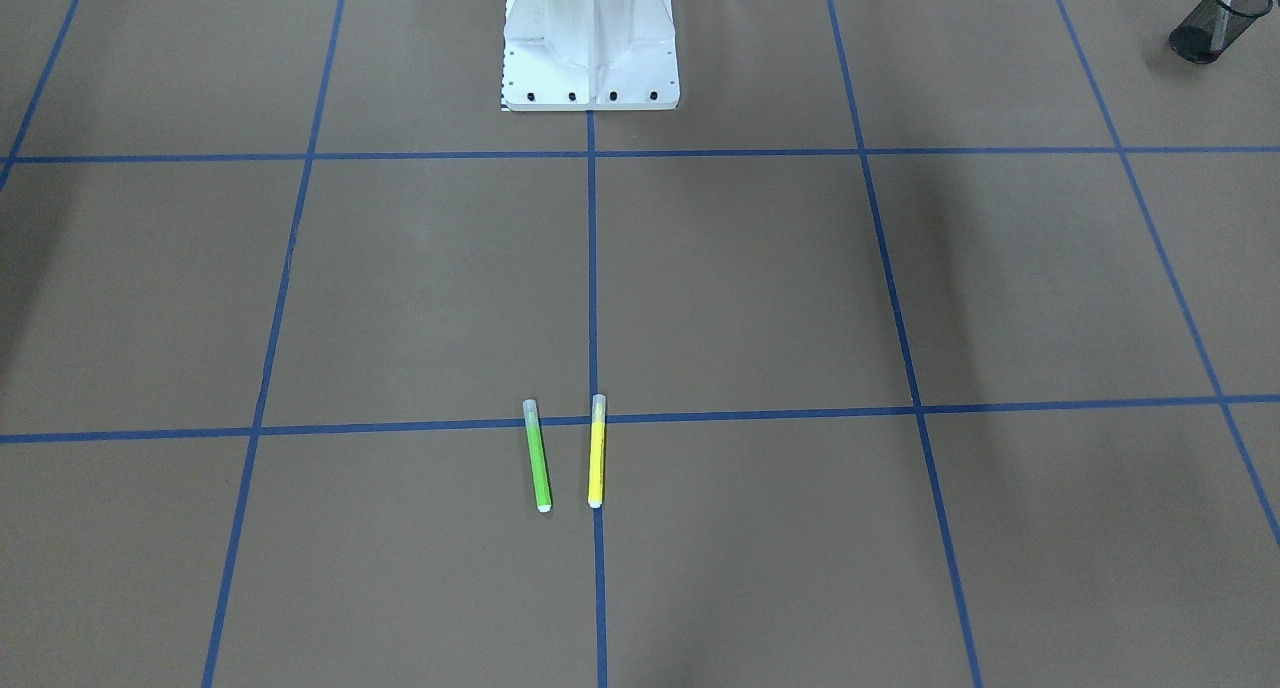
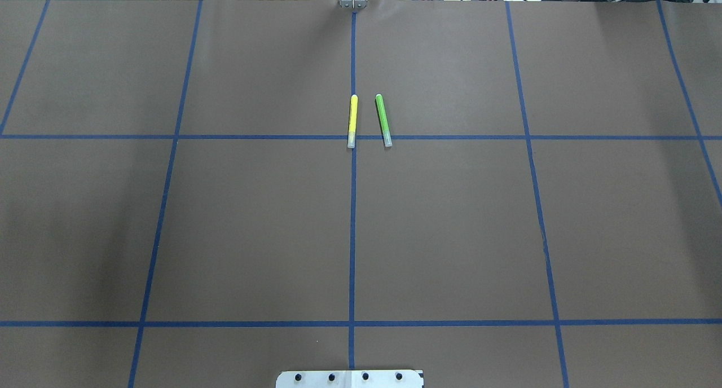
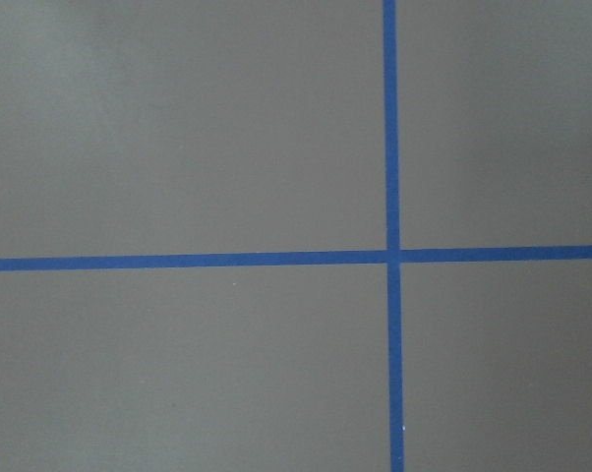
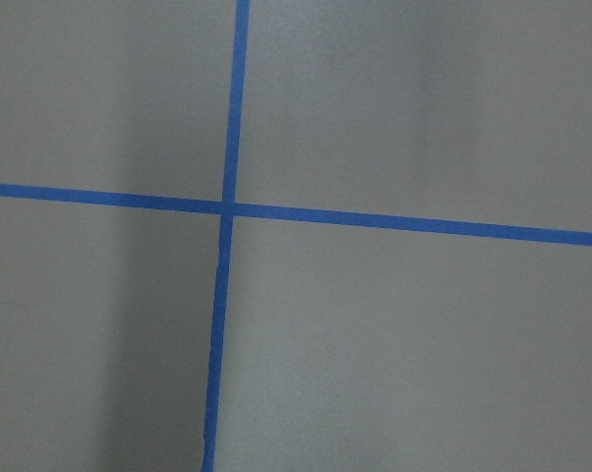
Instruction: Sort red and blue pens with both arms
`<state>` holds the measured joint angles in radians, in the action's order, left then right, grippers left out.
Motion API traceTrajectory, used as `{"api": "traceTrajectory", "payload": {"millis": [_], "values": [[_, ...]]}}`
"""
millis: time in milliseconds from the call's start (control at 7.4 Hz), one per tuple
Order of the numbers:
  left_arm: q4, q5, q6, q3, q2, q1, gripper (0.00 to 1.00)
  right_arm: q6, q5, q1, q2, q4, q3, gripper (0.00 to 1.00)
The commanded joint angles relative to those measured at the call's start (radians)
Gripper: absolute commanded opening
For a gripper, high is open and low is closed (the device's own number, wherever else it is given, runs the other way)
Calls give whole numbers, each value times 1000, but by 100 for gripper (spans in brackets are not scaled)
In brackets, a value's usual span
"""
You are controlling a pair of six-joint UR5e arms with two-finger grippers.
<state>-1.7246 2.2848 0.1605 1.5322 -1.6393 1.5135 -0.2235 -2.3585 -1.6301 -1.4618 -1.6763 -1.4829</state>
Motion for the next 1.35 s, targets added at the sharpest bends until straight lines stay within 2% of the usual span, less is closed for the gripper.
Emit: {"api": "traceTrajectory", "payload": {"millis": [0, 270, 541, 1216], "values": [[-38, -7, 62, 8, -2, -29, 100, 222, 2, 88, 6, 1, -80, 100], [-36, -11, 63, 17, -2, -29, 100, 315, 4, 113, 6, 45, -85, 100], [-18, -8, 54, 60, 15, -23, 100, 322, 4, 118, 3, 63, -79, 100], [-17, -8, 13, 57, 41, -19, 100, 320, 15, 119, -11, 63, -60, 100]]}}
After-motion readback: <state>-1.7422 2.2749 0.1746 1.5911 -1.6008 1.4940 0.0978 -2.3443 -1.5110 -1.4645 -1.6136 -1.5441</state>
